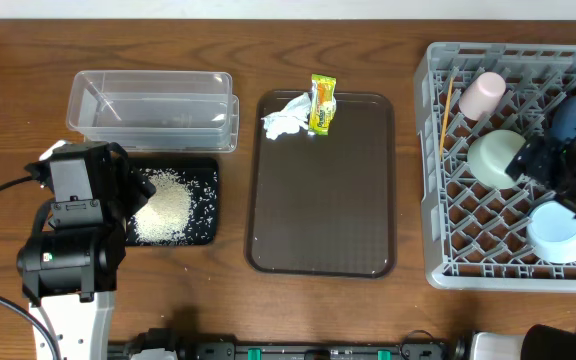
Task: Sort waste into correct bins and load items into the dishwasher rack
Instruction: 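Release the stick and withdraw the right gripper to the rack's right, then reach the left gripper over to the Pandan wrapper on the tray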
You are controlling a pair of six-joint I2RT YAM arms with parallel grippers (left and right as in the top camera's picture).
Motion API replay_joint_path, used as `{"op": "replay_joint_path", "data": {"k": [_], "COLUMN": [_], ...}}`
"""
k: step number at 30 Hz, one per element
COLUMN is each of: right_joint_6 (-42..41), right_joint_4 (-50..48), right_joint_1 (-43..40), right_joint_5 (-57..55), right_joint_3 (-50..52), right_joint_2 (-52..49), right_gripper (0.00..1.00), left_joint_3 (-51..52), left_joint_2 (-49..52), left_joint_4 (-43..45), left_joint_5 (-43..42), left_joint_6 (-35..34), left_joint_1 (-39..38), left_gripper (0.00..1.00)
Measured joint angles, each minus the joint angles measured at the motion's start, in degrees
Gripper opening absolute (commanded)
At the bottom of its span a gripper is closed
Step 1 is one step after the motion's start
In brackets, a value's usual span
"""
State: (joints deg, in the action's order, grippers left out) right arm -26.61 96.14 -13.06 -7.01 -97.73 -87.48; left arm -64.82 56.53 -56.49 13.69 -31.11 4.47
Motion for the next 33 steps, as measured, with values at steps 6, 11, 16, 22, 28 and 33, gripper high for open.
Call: {"op": "replay_joint_path", "data": {"k": [6,11,16,22,28,33], "right_joint_6": [-0.2,-0.2,-0.2,-0.2,-0.2,-0.2], "right_joint_4": [0.0,0.0,0.0,0.0,0.0,0.0], "right_joint_1": [0.0,0.0,0.0,0.0,0.0,0.0], "right_joint_5": [1.9,2.5,2.6,2.6,2.6,2.6], "right_joint_3": [0.9,1.0,1.0,1.0,1.1,1.2], "right_joint_2": [0.0,0.0,0.0,0.0,0.0,0.0], "right_gripper": [0.99,0.99,0.99,0.99,0.99,0.99], "left_joint_3": [0.0,0.0,0.0,0.0,-0.1,-7.9], "left_joint_2": [0.0,0.0,0.0,0.0,0.3,7.4], "left_joint_4": [0.0,-1.4,-1.1,3.0,16.4,15.6], "left_joint_5": [0.0,-9.5,-20.7,-41.3,-53.5,-52.9], "left_joint_6": [0.0,-4.2,-6.1,-5.7,-4.0,-3.0], "left_joint_1": [0.0,0.0,0.0,-1.6,-11.8,-19.3], "left_gripper": [0.88,0.88,0.88,0.88,0.88,0.88]}}
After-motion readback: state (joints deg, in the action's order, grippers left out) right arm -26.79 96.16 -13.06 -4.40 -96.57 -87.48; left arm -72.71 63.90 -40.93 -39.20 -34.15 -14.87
